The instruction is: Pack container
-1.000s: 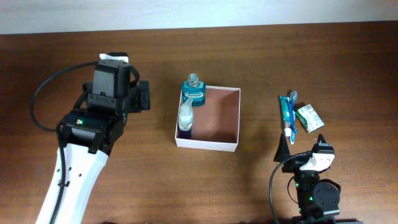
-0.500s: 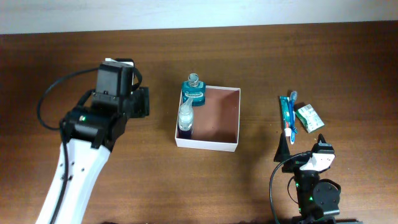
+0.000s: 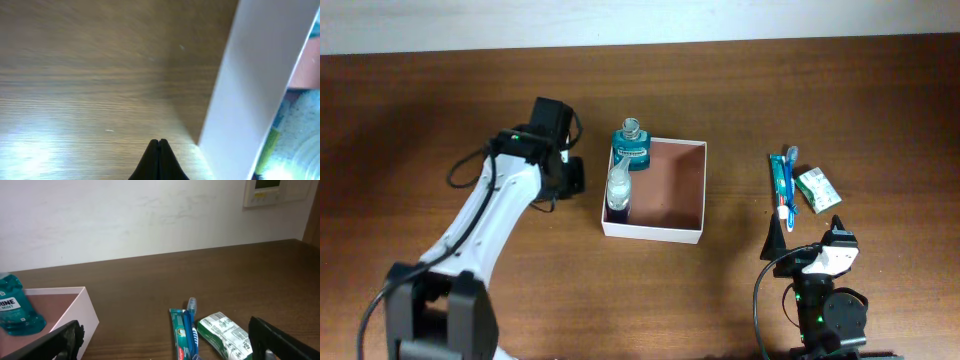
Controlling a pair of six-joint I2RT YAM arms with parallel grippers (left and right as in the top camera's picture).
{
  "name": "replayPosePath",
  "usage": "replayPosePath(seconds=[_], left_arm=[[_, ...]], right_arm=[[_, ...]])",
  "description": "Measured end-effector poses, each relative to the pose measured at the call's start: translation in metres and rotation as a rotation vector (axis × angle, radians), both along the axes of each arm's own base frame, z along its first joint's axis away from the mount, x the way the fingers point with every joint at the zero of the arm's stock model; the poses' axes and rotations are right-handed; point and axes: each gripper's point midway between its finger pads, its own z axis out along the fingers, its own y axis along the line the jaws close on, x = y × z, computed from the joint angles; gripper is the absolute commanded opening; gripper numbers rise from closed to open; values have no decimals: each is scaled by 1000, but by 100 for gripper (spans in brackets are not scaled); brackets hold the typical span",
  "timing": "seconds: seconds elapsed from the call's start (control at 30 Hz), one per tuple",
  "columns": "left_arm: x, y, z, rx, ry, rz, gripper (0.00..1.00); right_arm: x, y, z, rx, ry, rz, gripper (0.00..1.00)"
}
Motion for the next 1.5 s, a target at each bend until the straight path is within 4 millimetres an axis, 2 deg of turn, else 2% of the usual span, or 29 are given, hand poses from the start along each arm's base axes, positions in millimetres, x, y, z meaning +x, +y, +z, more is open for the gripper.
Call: replayPosePath(seconds=[0.17,0.47,1.07,1.5], left_arm=[[-7,-21,-14,-112,77,-20,1],[-13,-47,-9,-263,112,-52,1],[-25,-55,-29,-325,142,-62,1],[-28,-73,-20,-444,156,-88,0]], right_arm=[[0,0,0,1,0,0,98],[0,0,0,0,0,0,98],[0,0,0,0,0,0,98],[0,0,0,1,0,0,98]])
